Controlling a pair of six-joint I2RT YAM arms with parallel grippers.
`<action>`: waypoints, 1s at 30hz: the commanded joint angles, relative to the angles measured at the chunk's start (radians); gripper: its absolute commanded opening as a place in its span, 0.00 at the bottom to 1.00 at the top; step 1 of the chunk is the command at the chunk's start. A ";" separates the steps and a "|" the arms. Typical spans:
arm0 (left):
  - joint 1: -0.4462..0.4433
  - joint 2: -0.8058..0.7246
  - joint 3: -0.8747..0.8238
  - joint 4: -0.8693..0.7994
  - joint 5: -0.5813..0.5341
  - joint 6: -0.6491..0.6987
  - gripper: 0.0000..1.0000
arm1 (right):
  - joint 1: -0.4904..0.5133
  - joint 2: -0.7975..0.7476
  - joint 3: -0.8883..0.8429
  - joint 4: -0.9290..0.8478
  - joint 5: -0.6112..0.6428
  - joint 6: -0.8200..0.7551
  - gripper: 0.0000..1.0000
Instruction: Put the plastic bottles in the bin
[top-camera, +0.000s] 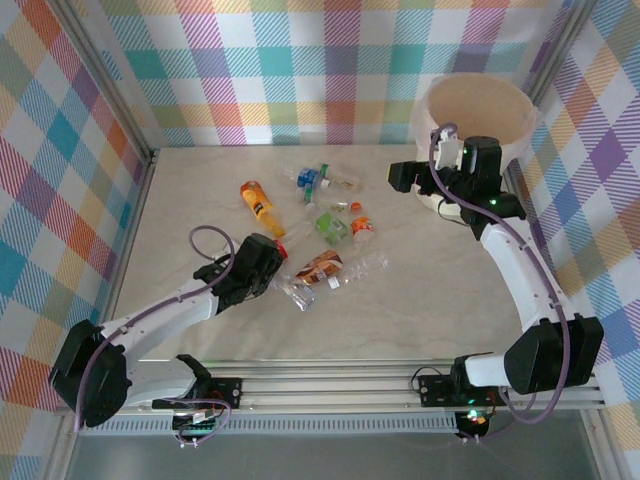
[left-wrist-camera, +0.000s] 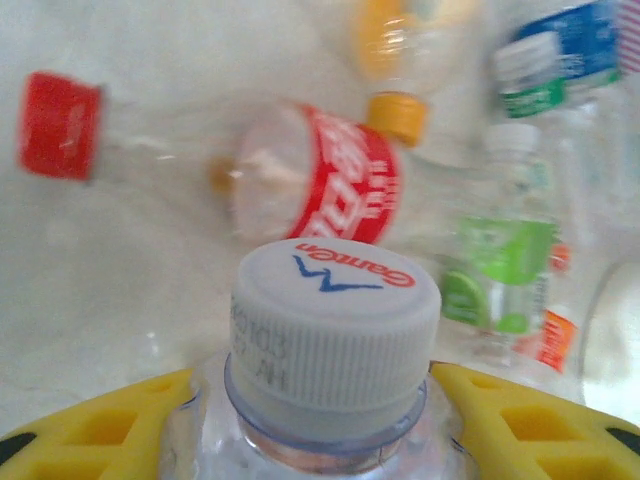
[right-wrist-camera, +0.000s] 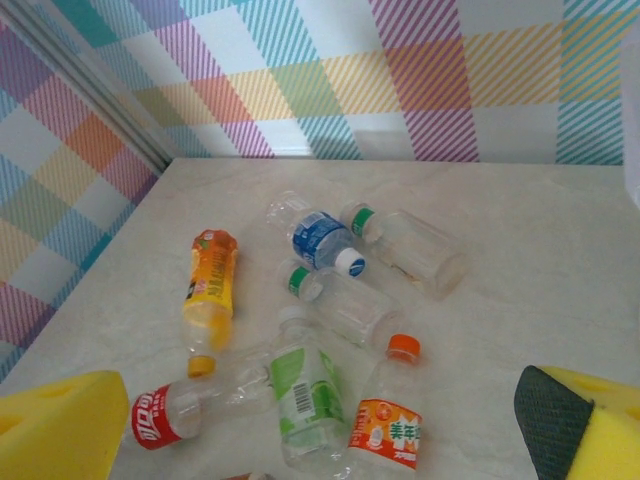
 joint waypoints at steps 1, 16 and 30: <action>-0.010 -0.007 0.092 0.120 -0.015 0.190 0.45 | 0.009 -0.032 -0.017 0.014 -0.086 0.020 1.00; -0.011 0.284 0.518 0.521 0.429 0.652 0.44 | 0.064 0.009 -0.015 0.005 -0.584 0.013 1.00; -0.011 0.430 0.720 0.640 0.659 0.665 0.44 | 0.110 0.066 0.014 -0.004 -0.623 0.019 1.00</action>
